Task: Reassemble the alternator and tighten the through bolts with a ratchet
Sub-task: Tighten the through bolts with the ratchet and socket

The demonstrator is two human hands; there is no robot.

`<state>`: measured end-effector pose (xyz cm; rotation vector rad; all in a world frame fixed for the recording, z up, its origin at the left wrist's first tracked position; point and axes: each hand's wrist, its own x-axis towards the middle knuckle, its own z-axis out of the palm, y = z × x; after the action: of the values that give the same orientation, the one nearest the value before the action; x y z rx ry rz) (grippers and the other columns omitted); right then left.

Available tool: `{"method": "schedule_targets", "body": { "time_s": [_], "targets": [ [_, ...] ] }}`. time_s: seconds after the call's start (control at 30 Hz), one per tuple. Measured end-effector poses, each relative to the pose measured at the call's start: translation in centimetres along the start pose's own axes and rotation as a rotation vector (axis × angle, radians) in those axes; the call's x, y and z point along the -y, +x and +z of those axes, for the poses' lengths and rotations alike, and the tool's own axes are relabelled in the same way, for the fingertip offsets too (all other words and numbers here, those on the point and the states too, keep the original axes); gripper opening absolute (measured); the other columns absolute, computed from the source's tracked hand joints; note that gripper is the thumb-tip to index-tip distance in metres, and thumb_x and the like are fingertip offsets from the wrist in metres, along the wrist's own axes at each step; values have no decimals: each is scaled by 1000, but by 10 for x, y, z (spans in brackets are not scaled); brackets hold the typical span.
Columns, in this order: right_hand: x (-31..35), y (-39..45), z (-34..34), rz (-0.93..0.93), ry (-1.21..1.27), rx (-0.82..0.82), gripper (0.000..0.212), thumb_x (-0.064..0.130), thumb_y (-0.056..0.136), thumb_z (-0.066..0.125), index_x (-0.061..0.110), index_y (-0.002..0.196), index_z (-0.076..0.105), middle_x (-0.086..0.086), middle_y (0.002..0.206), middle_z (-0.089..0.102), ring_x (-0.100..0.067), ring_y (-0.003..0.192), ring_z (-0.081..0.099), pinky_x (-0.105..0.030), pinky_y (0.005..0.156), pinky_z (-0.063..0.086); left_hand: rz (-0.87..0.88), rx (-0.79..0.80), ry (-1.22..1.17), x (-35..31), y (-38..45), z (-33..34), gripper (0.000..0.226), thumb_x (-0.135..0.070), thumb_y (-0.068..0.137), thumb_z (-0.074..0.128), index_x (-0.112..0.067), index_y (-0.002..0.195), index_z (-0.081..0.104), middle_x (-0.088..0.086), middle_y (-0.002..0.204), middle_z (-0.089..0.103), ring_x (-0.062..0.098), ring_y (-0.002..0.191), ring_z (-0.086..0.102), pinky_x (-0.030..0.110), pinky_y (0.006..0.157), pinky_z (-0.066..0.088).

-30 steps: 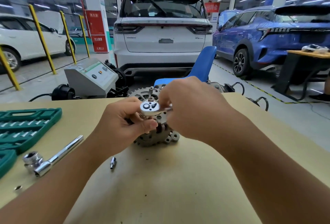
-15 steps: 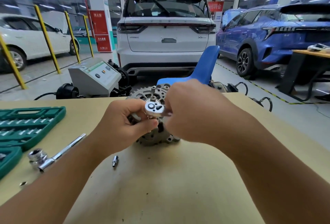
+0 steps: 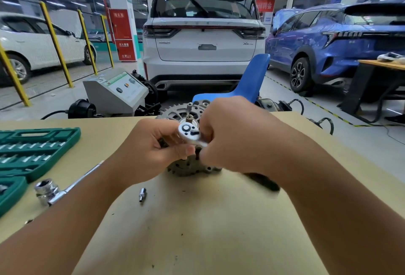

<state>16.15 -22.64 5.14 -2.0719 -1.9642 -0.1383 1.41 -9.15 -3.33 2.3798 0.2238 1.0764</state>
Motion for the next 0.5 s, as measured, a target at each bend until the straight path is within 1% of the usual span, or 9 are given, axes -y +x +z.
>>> {"method": "schedule_targets", "body": {
  "time_s": [0.03, 0.07, 0.1, 0.13, 0.27, 0.37, 0.4, 0.43, 0.5],
  "targets": [
    [-3, 2, 0, 16, -55, -61, 3, 21, 79, 67, 21, 82, 67, 3, 76, 62, -19, 63, 58, -28, 55, 47, -10, 17, -2, 0, 0, -1, 12, -30, 88, 75, -26, 99, 77, -17, 81, 73, 2, 70, 65, 10, 68, 47],
    [-5, 2, 0, 36, -103, -131, 10, 16, 82, 65, 22, 89, 68, 1, 84, 61, -23, 69, 58, -31, 61, 47, -17, 27, 8, 0, 0, -1, 12, -29, 87, 75, -28, 99, 77, -17, 81, 73, 3, 71, 66, 9, 69, 47],
    [-7, 2, 1, 48, -118, -167, 10, 15, 83, 64, 22, 88, 66, 0, 85, 60, -23, 69, 57, -31, 61, 45, -25, 23, 22, 0, 0, 0, 12, -28, 87, 76, -26, 99, 78, -16, 81, 73, 4, 70, 66, 10, 68, 47],
    [-7, 3, -1, 41, -110, -158, 4, 17, 82, 65, 21, 83, 64, 1, 79, 58, -21, 63, 55, -29, 56, 42, -34, 1, 30, 1, 1, 2, 14, -26, 87, 77, -21, 100, 79, -14, 79, 73, 4, 69, 66, 11, 66, 47],
    [4, -1, -1, -7, 129, 163, 28, 30, 72, 76, 17, 60, 54, 7, 40, 53, -11, 35, 48, -18, 36, 36, -24, -56, -47, -3, 1, 9, 15, -33, 89, 80, -18, 88, 79, -9, 72, 70, 4, 61, 56, 19, 59, 44],
    [-2, 3, 0, 4, 7, -53, 3, 23, 75, 66, 21, 77, 66, 5, 67, 61, -17, 58, 58, -28, 52, 46, -49, -25, -85, -4, 2, 5, 15, -28, 87, 77, -19, 98, 79, -9, 79, 75, 3, 66, 65, 14, 65, 48],
    [-4, 3, -1, 26, -85, -118, 11, 19, 78, 64, 25, 86, 68, 4, 77, 60, -20, 65, 57, -32, 58, 46, -65, -16, -58, -3, 2, 4, 16, -27, 86, 77, -17, 98, 80, -5, 79, 76, 8, 66, 67, 17, 64, 49],
    [-7, 2, 0, 32, -137, -170, 15, 16, 80, 63, 26, 90, 68, 3, 80, 58, -20, 67, 55, -33, 60, 42, -77, -14, -22, -1, 2, 3, 18, -26, 85, 78, -13, 97, 80, -2, 78, 76, 12, 66, 68, 21, 63, 50],
    [-6, 1, 0, 25, -117, -160, 2, 21, 81, 66, 23, 81, 65, 4, 70, 54, -17, 58, 51, -28, 53, 37, -79, -51, 31, 0, 1, 4, 18, -26, 84, 79, -11, 94, 80, -5, 75, 75, 12, 64, 69, 22, 61, 51]
  ]
}}
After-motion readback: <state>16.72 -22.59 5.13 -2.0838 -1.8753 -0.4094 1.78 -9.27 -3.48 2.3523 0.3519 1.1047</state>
